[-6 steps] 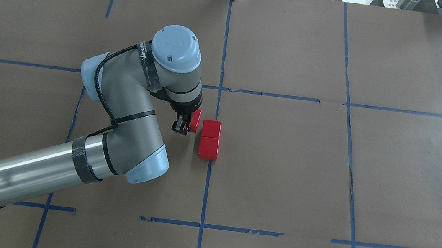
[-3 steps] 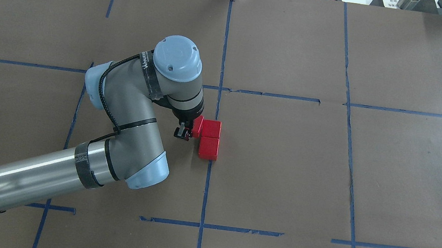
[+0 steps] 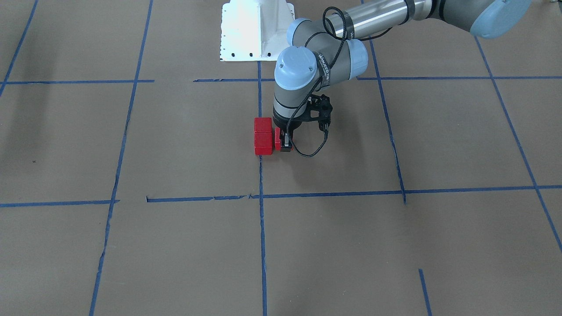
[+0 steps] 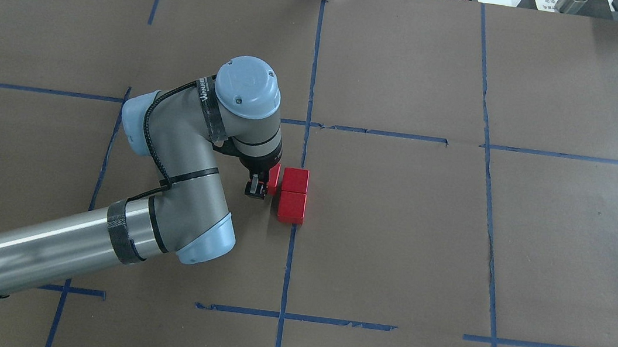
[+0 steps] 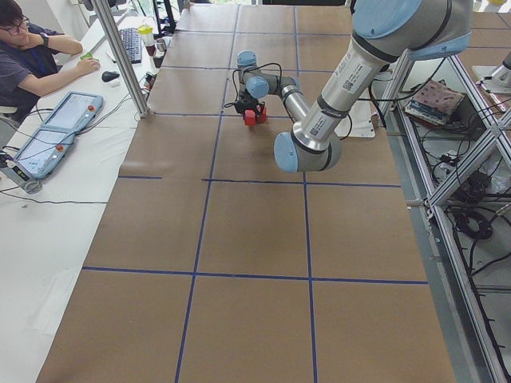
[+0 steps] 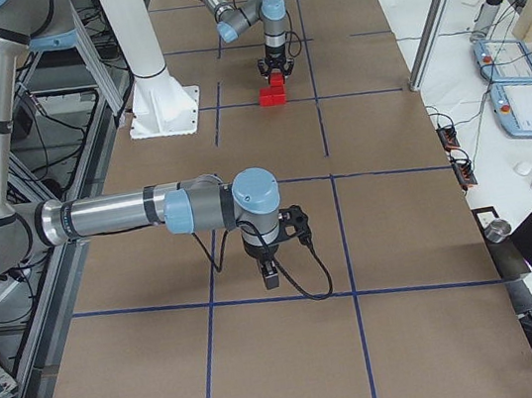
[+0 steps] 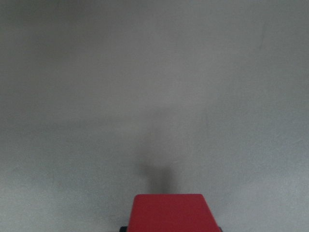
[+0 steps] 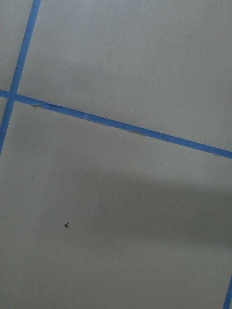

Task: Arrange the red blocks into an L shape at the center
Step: 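Lower the cube beside the farther placed cube, on the side toward the left arm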

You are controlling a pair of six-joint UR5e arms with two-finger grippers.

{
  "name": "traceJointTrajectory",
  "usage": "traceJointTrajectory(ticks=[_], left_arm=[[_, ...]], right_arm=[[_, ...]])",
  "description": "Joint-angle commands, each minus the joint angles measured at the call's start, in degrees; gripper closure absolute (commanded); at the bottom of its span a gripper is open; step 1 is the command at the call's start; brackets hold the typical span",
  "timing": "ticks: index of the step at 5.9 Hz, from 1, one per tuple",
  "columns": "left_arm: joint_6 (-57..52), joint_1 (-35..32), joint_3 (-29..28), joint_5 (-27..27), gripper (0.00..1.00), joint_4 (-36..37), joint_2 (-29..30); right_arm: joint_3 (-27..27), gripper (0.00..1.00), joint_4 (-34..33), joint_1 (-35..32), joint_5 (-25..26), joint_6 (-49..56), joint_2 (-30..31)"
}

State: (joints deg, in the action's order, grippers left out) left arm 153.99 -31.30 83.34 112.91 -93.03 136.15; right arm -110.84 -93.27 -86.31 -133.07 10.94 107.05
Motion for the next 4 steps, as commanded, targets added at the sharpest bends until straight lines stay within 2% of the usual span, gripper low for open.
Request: traceJointTrajectory(ticks=[1,4], left_arm=[[-0.26,0.09,-0.55,-0.06,0.83,-0.66,-0.01],[-3.96,0.18,-0.55,-0.06,0.85,-1.54,-0.09]], right_arm=[[0.01,0.0,-0.06,0.0,0.0,-0.04,0.0],[0.09,0.0,-0.06,-0.08,0.0,0.05,0.09]])
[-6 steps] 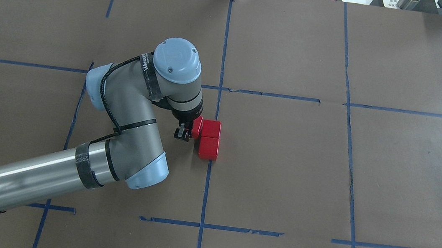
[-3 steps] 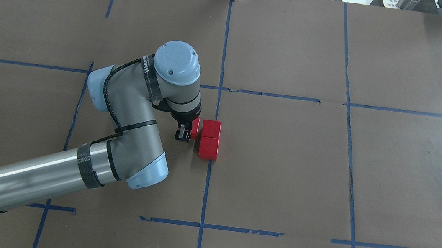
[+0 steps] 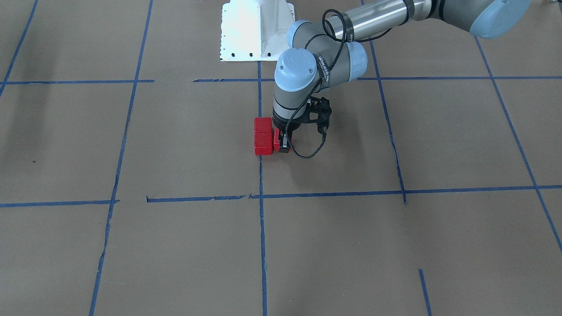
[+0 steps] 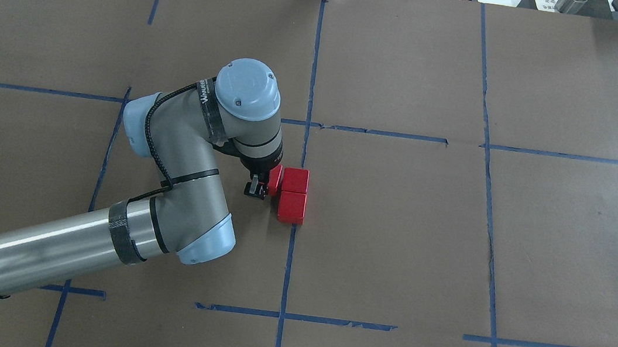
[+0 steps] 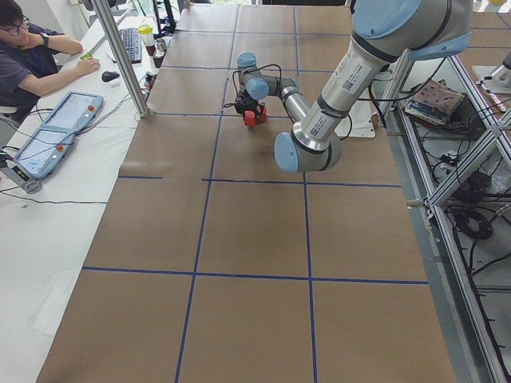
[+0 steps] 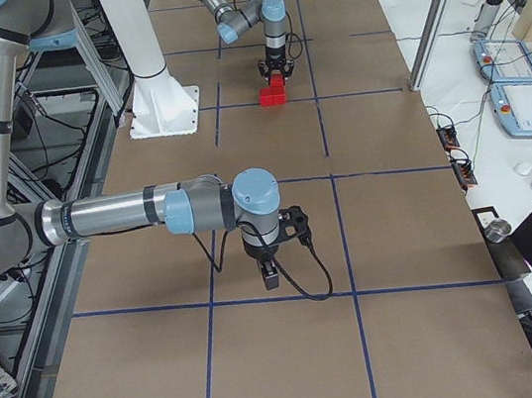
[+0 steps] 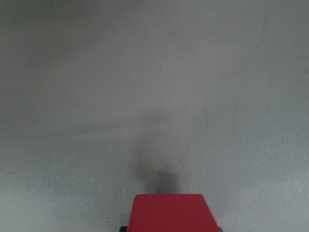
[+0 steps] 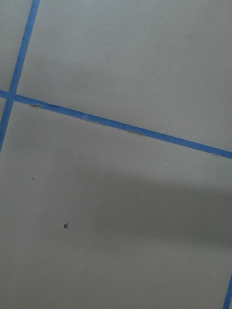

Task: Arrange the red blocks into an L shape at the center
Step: 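Lower the cube beside the farther placed cube, on the side toward the left arm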

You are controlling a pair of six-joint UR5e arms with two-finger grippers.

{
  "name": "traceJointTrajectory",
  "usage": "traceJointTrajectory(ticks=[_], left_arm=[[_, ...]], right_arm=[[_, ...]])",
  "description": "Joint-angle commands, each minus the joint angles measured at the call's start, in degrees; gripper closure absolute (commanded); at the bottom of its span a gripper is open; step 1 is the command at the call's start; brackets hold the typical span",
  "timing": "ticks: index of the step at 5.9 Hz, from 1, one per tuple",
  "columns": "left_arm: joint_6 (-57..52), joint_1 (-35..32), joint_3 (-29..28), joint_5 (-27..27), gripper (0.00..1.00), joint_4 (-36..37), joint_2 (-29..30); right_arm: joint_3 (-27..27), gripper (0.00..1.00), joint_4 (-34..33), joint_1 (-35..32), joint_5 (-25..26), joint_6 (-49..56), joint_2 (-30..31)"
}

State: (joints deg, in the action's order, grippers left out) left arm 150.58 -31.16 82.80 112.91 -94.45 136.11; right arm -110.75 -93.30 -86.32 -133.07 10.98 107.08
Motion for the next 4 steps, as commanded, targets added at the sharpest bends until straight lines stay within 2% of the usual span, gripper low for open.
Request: traceJointTrajectory(ticks=[1,4], left_arm=[[-0.2,0.14,-0.27,-0.06,0.85,-1.25,-0.14],[0.24,0.14,-2.55,-0.24,0.85,-4.6,-0.05]], right_arm=[[0.01,0.0,-0.04,0.02,0.0,0.01,0.06],[0.01,0.0,0.04,0.02,0.0,0.01,0.06]])
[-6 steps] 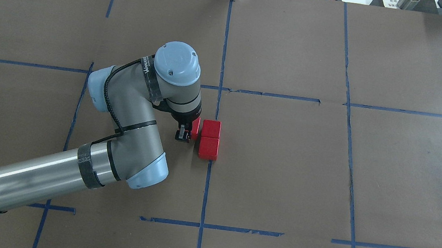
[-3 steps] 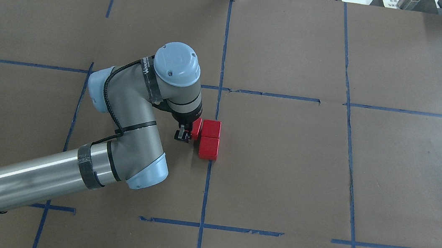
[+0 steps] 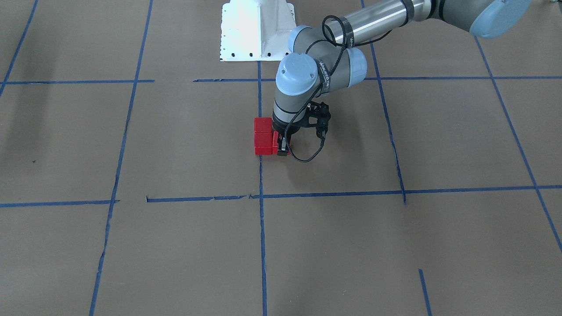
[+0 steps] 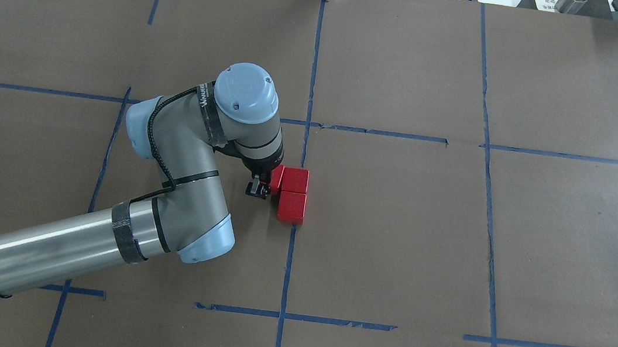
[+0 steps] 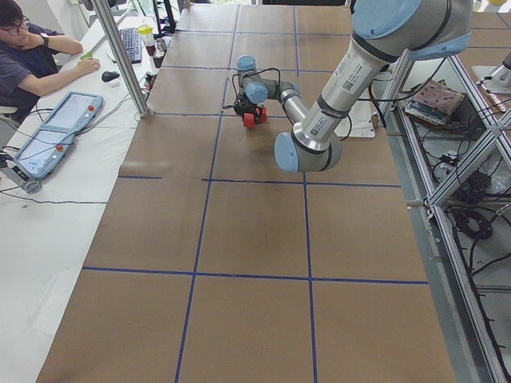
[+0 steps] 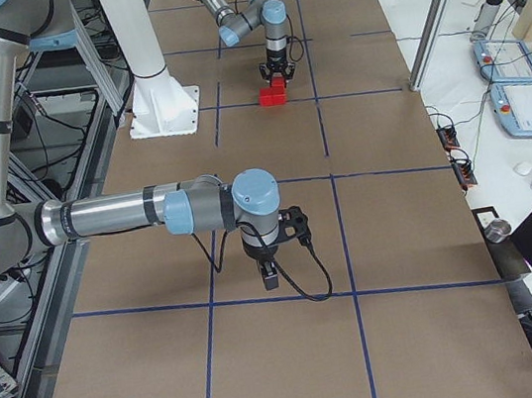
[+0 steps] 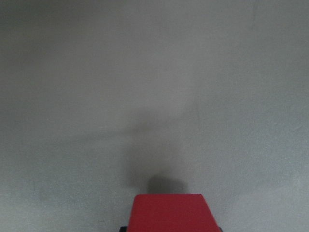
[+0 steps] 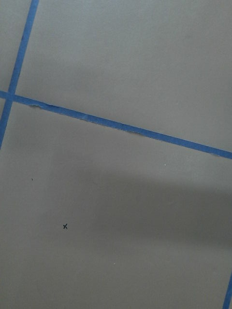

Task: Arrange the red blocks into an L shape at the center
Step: 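Lower the cube beside the farther placed cube, on the side toward the left arm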

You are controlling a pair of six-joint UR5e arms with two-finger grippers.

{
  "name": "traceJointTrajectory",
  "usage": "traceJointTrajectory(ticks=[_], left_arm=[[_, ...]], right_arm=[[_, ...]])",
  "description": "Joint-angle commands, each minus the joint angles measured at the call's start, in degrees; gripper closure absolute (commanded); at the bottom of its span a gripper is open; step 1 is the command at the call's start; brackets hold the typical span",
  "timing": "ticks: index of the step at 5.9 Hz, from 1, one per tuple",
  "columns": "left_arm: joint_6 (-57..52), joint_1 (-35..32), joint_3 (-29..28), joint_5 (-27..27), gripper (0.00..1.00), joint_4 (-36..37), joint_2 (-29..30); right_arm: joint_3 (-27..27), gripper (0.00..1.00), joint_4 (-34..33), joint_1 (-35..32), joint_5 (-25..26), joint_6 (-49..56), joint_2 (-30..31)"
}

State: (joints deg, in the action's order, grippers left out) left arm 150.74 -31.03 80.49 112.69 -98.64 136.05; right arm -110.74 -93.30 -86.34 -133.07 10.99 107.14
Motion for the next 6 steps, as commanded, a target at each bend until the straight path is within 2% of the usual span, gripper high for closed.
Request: traceJointTrajectory(ticks=[1,3,4,5,6], left_arm=[[0.08,0.0,-0.24,-0.01,0.84,-0.58,0.01],[-0.88,0.0,-0.24,-0.01,0.56,-0.58,-0.08],[-1.06,0.0,-0.24,0.07,0.19,-0.58,-0.26],[-9.85,0.09,0.37,0.34,0.0,-0.41,-0.87],[-10.2,0.0,0.72,0.34,0.0,-0.06,-0.96]], right_arm=[[0.0,0.0,0.05,-0.05,0.0,0.0,0.0],[0.0,0.0,-0.04,-0.05,0.0,0.0,0.0],[0.0,0.0,0.05,-0.05,0.0,0.0,0.0],[0.0,0.0,0.05,0.03,0.0,0.0,0.0],[-0.09,0.0,0.05,0.04,0.0,0.0,0.0]])
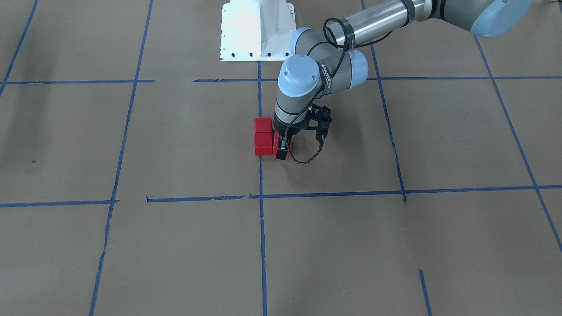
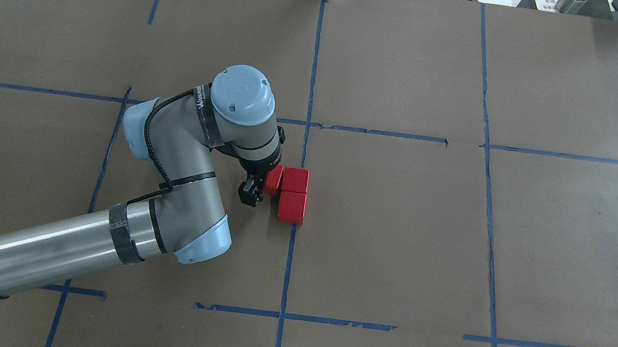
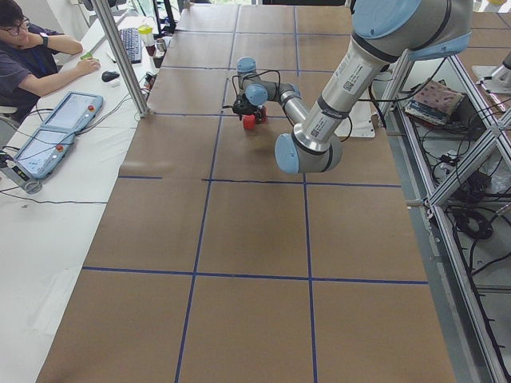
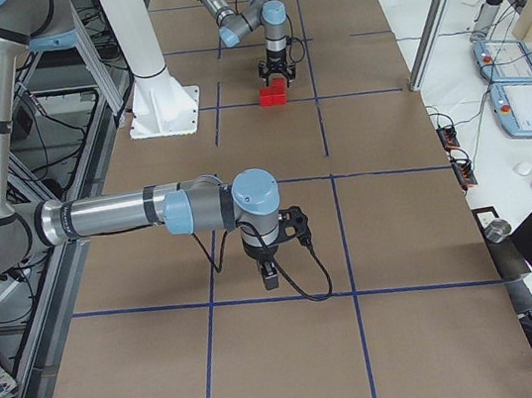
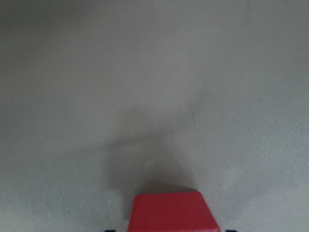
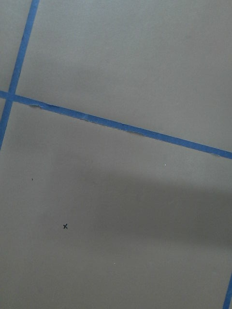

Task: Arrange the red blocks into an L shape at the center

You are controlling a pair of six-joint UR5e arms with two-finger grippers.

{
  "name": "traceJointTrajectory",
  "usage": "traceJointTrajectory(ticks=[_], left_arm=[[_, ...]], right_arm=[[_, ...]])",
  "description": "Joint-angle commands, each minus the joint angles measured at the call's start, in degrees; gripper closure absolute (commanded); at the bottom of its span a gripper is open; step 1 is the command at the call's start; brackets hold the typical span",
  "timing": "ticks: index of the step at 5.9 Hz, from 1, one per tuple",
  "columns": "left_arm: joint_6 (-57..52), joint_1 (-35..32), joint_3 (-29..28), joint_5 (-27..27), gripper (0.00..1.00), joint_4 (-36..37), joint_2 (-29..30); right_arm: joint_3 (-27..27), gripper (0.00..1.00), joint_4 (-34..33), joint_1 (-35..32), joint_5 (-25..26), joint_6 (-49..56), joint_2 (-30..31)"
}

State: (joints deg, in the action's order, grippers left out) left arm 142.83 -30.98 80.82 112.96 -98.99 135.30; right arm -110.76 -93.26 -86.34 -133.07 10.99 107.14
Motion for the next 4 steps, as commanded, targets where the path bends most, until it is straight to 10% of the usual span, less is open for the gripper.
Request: traceJointTrajectory(ticks=[1,4], left_arm=[[-2.29,-0.48,2.39,0.07,0.0,0.9,-0.22],[-7.17,-3.46,13.89,3.67,0.0,10.13,-3.35]], right_arm=[[-0.16,0.0,0.01,0.03,0.0,-0.09,0.0],[-0.25,0.0,-0.08,-0.06,0.0,-0.18,0.0]])
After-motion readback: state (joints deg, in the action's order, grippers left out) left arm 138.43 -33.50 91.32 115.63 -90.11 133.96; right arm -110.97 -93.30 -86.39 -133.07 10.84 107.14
